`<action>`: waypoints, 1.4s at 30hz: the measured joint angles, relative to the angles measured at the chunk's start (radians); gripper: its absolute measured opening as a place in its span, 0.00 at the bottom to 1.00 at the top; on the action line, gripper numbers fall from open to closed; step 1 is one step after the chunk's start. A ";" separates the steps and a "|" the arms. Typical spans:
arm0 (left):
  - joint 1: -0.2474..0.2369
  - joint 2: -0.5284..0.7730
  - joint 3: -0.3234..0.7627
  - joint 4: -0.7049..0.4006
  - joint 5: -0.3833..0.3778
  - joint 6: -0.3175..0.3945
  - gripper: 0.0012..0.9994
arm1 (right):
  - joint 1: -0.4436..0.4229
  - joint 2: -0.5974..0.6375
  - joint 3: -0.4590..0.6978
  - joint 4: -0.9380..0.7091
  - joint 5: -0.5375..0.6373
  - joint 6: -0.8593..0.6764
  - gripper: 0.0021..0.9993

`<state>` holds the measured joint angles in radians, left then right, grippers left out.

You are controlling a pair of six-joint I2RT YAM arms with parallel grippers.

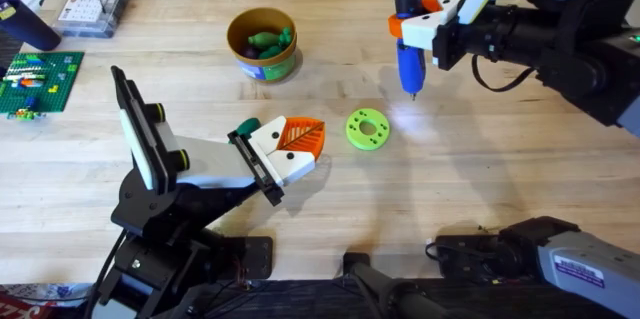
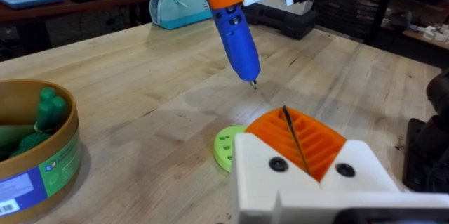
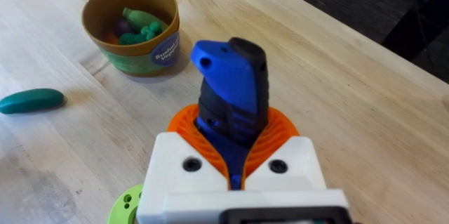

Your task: Pick up the gripper from the table and insert it into the empty holder that is missing its gripper. Then pick up a screw, insert it into the mounting hole, and use the screwdriver to tighten it. Finally, clean up the table by picking up the vegetable and placing it into the bucket.

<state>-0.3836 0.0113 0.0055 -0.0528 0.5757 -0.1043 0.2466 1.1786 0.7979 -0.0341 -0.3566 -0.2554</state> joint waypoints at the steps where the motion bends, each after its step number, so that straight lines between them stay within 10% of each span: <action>1: 0.000 0.000 0.000 0.000 0.000 0.000 0.01 | 0.000 0.000 0.000 -0.005 0.000 0.000 0.05; 28: 0.000 0.000 0.000 0.001 0.000 -0.001 0.01 | 0.005 0.253 -0.008 -0.161 0.251 -0.455 0.06; 33: 0.000 0.000 0.000 0.001 0.000 -0.001 0.01 | 0.008 0.279 -0.008 -0.169 0.257 -0.492 0.33; 38: 0.000 0.000 0.000 0.000 0.000 -0.001 0.01 | 0.018 0.288 -0.008 -0.191 0.260 -0.508 0.96; 42: 0.000 0.000 0.000 0.001 0.000 -0.001 0.01 | 0.028 0.285 -0.008 -0.193 0.259 -0.477 1.00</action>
<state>-0.3836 0.0113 0.0055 -0.0521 0.5762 -0.1055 0.2749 1.4638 0.7898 -0.2269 -0.0971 -0.7319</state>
